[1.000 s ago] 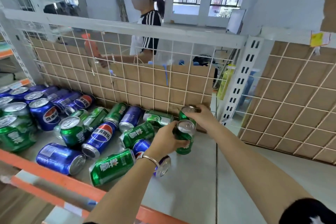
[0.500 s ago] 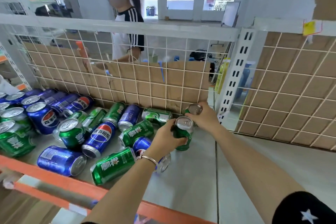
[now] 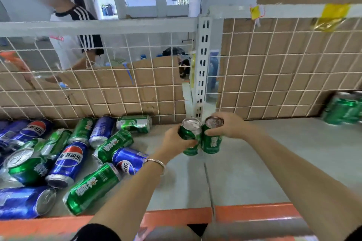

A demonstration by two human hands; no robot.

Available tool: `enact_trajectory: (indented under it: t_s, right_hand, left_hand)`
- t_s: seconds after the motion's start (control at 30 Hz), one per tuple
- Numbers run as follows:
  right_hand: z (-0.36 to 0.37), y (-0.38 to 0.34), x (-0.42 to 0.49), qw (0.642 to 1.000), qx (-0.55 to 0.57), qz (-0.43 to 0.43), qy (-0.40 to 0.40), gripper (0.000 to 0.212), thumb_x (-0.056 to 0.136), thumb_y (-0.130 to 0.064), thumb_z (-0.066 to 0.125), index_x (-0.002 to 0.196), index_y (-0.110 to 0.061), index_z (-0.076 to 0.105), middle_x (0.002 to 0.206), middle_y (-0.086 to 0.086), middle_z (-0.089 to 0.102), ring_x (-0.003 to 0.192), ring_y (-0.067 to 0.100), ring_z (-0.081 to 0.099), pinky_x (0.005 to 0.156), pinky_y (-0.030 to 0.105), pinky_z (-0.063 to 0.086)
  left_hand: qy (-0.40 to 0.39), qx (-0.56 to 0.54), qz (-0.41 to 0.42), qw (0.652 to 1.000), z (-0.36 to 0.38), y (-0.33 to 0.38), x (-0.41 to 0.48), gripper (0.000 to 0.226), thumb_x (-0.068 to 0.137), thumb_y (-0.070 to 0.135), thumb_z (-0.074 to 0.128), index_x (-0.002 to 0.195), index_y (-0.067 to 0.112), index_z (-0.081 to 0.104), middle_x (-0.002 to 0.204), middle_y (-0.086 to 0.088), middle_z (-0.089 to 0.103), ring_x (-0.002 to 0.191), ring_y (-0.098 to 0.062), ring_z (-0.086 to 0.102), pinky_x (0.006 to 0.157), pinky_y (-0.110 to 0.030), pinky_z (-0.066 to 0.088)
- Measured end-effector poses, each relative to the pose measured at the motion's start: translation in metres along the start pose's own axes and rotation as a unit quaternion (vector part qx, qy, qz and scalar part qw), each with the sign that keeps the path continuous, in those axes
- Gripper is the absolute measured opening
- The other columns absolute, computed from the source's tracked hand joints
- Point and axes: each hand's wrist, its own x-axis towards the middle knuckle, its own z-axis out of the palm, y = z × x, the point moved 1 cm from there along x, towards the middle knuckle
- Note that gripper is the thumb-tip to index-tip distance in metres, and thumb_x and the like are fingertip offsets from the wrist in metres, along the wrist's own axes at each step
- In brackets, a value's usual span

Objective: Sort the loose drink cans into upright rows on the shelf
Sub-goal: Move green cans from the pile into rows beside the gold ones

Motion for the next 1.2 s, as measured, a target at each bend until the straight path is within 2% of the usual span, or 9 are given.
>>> enact_trajectory:
  t_s: [0.07,0.1,0.2,0.43,0.57,0.77,0.93,1.1,1.2]
  right_hand:
    - [-0.001,0.024,-0.018,0.988,0.151,0.029,-0.03,0.088,0.066,-0.031,0.086,0.141,-0.019,0.04,0.137,0.001,0.051,0.122,0.018,0.051,0.104,0.034,0.041]
    - [-0.001,0.033,-0.027,0.978,0.203,0.042,-0.031,0.094,0.066,-0.021,0.086,0.144,-0.021,0.034,0.139,0.001,0.048,0.124,0.02,0.049,0.105,0.037,0.041]
    - [-0.003,0.054,-0.047,0.974,0.216,0.066,0.035,0.099,0.064,-0.009,0.086,0.145,-0.02,0.03,0.13,0.002,0.051,0.119,0.02,0.051,0.1,0.034,0.044]
    - [-0.027,0.105,-0.073,0.983,0.08,0.085,0.142,0.08,0.041,-0.063,0.077,0.112,-0.032,0.057,0.107,-0.004,0.065,0.099,0.019,0.06,0.091,0.041,0.05]
    - [-0.063,0.153,-0.096,0.976,0.074,0.097,0.179,0.07,0.058,-0.042,0.085,0.119,-0.025,0.054,0.112,-0.003,0.056,0.104,0.017,0.053,0.096,0.035,0.045]
    - [-0.14,0.257,-0.124,0.973,0.007,0.17,0.158,0.078,0.058,-0.051,0.082,0.123,-0.026,0.048,0.121,-0.001,0.056,0.108,0.022,0.055,0.094,0.043,0.048]
    - [-0.194,0.326,-0.136,0.968,-0.041,0.189,0.158,0.074,0.064,-0.053,0.078,0.124,-0.028,0.045,0.126,-0.003,0.057,0.112,0.023,0.055,0.094,0.044,0.047]
    - [-0.239,0.37,-0.137,0.953,-0.162,0.214,0.141,0.077,0.076,-0.059,0.066,0.138,-0.027,0.033,0.142,0.003,0.041,0.132,0.03,0.032,0.109,0.051,0.031]
    - [-0.26,0.383,-0.134,0.941,-0.224,0.217,0.134,0.082,0.077,-0.061,0.064,0.143,-0.026,0.03,0.145,0.008,0.031,0.136,0.034,0.023,0.11,0.051,0.024]
  left_hand:
    - [-0.036,-0.016,0.007,0.999,0.016,0.007,-0.002,0.047,0.07,0.003,0.077,0.113,0.009,0.059,0.095,0.002,0.06,0.089,-0.011,0.057,0.063,-0.007,0.044]
    - [-0.059,-0.035,0.008,0.998,0.024,0.01,-0.003,0.051,0.07,0.001,0.077,0.116,0.008,0.056,0.1,0.001,0.061,0.094,-0.013,0.059,0.07,-0.008,0.047]
    - [-0.095,-0.055,0.016,0.994,0.05,0.017,-0.006,0.054,0.069,0.001,0.078,0.114,0.016,0.051,0.106,0.002,0.064,0.094,-0.008,0.061,0.081,-0.014,0.049]
    - [-0.101,-0.023,0.033,0.994,0.104,0.052,-0.006,0.053,0.07,0.018,0.081,0.112,0.026,0.048,0.099,0.013,0.059,0.086,-0.001,0.053,0.069,-0.008,0.039]
    - [-0.106,-0.014,0.03,0.994,0.162,0.082,-0.001,0.059,0.068,0.027,0.082,0.119,0.025,0.051,0.108,0.009,0.061,0.096,-0.008,0.054,0.082,-0.02,0.04]
    - [-0.134,-0.061,0.065,0.987,0.278,0.143,0.01,0.048,0.066,0.018,0.083,0.104,0.025,0.055,0.092,0.015,0.063,0.083,0.005,0.058,0.06,-0.007,0.044]
    - [-0.15,-0.053,0.083,0.984,0.364,0.185,0.029,0.054,0.063,0.022,0.085,0.108,0.031,0.058,0.101,0.011,0.067,0.097,-0.008,0.063,0.087,-0.025,0.05]
    - [-0.131,0.005,0.098,0.986,0.423,0.224,0.045,0.06,0.071,0.032,0.079,0.124,0.021,0.052,0.111,0.012,0.058,0.11,-0.011,0.052,0.092,-0.014,0.032]
    - [-0.108,0.02,0.083,0.99,0.449,0.239,0.059,0.065,0.069,0.034,0.08,0.125,0.019,0.052,0.117,0.002,0.061,0.115,-0.018,0.052,0.098,-0.025,0.037]
